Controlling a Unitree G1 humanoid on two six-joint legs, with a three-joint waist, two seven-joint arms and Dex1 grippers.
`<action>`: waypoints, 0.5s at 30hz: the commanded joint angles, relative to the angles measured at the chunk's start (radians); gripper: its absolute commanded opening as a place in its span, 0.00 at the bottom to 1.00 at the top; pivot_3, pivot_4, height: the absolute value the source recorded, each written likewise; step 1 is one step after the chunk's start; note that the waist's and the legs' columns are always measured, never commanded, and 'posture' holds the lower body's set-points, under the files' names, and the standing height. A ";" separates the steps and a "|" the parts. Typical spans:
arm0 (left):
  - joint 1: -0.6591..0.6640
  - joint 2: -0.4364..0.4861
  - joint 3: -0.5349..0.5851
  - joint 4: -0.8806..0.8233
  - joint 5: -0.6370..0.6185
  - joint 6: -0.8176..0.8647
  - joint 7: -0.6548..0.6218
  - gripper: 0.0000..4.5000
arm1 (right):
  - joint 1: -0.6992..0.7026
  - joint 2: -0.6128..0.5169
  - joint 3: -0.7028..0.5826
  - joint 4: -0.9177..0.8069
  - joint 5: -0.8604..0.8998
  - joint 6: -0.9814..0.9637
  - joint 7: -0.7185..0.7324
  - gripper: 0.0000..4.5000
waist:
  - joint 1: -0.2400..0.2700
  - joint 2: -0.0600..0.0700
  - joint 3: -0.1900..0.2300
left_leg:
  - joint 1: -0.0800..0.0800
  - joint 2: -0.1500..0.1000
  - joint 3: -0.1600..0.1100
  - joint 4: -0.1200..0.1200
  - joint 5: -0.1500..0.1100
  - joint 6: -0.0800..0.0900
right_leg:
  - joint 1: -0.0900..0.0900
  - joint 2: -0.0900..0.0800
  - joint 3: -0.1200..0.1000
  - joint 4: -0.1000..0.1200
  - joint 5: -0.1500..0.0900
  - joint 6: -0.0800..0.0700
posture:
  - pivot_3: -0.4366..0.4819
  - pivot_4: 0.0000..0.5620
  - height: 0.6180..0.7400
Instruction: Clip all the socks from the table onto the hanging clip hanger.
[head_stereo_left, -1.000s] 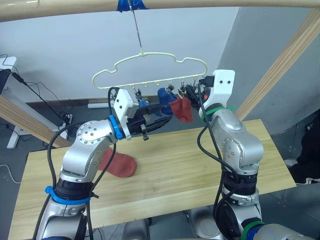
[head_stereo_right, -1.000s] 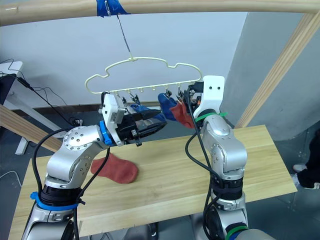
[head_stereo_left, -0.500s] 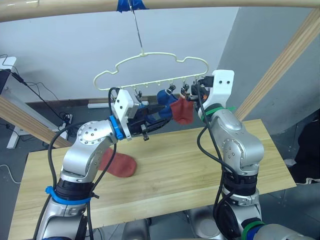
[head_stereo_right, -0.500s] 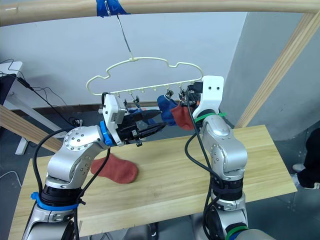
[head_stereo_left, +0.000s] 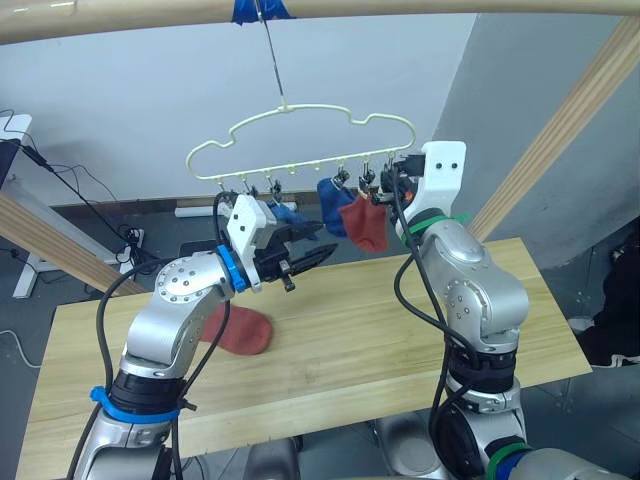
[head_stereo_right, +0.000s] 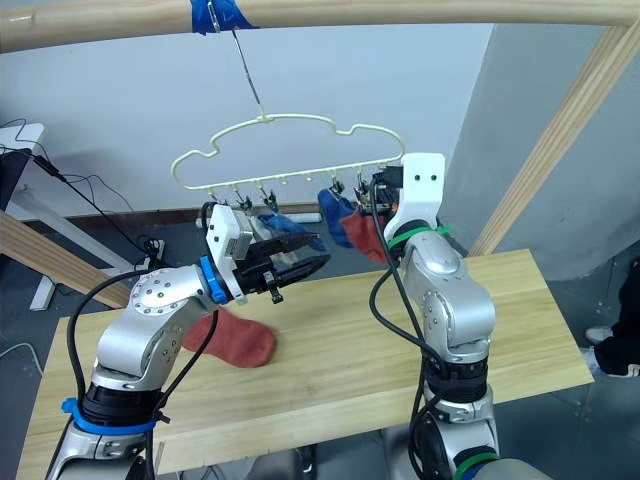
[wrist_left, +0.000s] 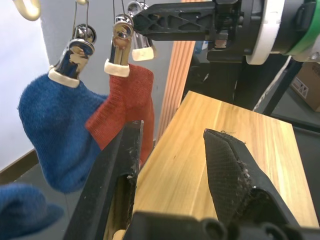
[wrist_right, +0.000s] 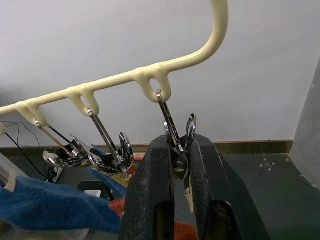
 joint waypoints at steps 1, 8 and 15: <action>0.030 -0.027 0.032 -0.042 -0.015 0.001 0.051 0.48 | -0.001 -0.004 0.008 -0.046 0.013 -0.025 0.003 0.03 | 0.000 0.000 0.000 | 0.000 0.000 0.000 0.000 0.000 0.000 | 0.000 0.000 0.000 0.000 0.000 0.000 | 0.16 0.40 0.94; 0.291 -0.179 0.158 0.005 0.203 -0.114 0.459 0.48 | 0.003 -0.012 0.014 -0.046 0.015 -0.025 0.006 0.03 | -0.006 0.002 -0.003 | 0.000 0.001 0.000 0.000 0.000 0.000 | -0.001 0.000 0.000 0.000 0.000 0.000 | 0.16 0.40 0.94; 0.505 -0.382 0.371 0.005 0.221 0.006 0.796 0.75 | 0.006 -0.018 0.019 -0.042 0.021 -0.020 0.017 0.03 | 0.003 0.001 -0.004 | 0.001 0.002 0.000 0.000 0.000 0.000 | 0.000 -0.001 0.000 0.001 0.001 0.000 | 0.18 0.41 0.94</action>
